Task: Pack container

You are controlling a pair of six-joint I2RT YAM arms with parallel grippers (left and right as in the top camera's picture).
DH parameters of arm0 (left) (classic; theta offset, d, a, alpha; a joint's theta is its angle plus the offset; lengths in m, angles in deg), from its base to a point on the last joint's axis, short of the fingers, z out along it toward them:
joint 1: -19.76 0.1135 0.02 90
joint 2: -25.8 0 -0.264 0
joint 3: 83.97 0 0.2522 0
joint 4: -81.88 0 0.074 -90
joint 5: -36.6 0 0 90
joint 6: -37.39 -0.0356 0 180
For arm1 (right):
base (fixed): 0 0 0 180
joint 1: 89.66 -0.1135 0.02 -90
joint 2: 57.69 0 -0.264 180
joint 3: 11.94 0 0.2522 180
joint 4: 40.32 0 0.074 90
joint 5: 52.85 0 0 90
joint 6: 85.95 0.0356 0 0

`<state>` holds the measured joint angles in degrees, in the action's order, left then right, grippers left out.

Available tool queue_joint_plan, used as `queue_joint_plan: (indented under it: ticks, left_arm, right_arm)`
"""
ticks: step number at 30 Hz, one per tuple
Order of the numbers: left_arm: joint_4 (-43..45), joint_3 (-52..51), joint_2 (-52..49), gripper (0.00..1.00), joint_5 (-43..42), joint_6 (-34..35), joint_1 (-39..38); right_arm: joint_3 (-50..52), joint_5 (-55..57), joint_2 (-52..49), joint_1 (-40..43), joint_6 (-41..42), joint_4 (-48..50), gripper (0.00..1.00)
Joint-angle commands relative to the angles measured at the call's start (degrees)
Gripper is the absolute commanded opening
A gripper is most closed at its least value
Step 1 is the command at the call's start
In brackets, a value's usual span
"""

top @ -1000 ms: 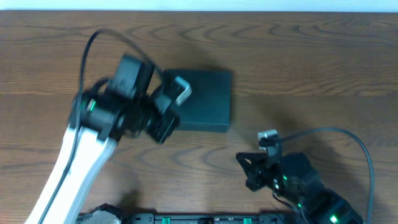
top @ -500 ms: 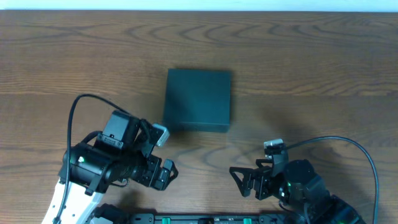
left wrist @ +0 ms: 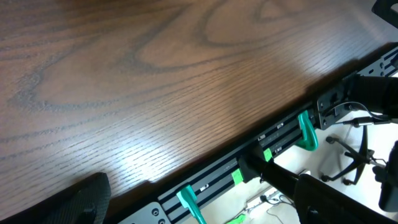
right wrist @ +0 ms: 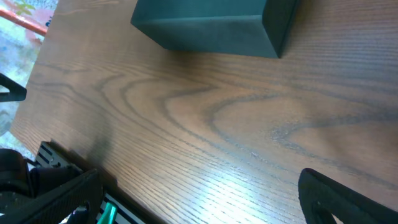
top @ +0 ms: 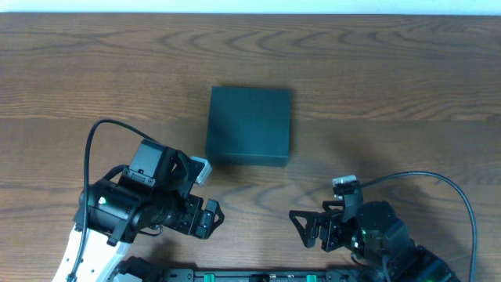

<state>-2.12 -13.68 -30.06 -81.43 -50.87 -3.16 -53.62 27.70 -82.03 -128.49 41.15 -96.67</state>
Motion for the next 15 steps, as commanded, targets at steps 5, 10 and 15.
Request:
queue_joint_plan:
  ticks: [5,10,15]
  left_arm:
    - [-1.0,-0.3,5.6,0.96,12.4,0.0,5.7]
    - [1.8,-0.6,15.0,0.95,14.4,-0.2,14.7]
    - [13.2,-7.2,25.0,0.95,15.3,-6.5,22.1]
  right_arm:
    - [-0.2,-0.2,0.3,0.0,1.0,-0.2,0.99]
    - [-0.2,-0.2,0.3,0.0,1.0,-0.2,0.99]
    - [-0.2,-0.2,0.3,0.0,1.0,-0.2,0.99]
